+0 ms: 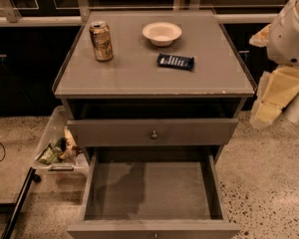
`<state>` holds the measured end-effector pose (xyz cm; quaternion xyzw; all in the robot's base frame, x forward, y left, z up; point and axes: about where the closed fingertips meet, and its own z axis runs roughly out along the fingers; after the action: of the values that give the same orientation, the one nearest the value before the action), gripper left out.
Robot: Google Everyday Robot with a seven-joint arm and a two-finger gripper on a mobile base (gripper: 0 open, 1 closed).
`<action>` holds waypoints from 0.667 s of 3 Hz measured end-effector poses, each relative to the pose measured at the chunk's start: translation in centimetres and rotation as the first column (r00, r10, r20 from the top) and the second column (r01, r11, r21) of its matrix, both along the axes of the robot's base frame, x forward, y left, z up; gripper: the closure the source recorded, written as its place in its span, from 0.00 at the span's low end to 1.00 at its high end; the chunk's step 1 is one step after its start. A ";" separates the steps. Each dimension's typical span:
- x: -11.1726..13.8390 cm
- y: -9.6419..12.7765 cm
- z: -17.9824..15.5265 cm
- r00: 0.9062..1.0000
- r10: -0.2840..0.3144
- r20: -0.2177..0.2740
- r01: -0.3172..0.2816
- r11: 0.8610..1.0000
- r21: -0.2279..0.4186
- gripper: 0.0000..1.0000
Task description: Place rxbar blueberry into middle drawer
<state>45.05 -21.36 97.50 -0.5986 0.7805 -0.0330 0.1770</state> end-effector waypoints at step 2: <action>7.8 -0.1 -1.6 0.996 -0.039 0.077 0.035 0.998 0.055 0.00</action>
Offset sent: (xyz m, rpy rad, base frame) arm 0.1289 -0.0044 -0.0224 0.0841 -0.1329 -0.0472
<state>52.88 -21.45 95.94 -0.5775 0.7844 -0.0388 0.2228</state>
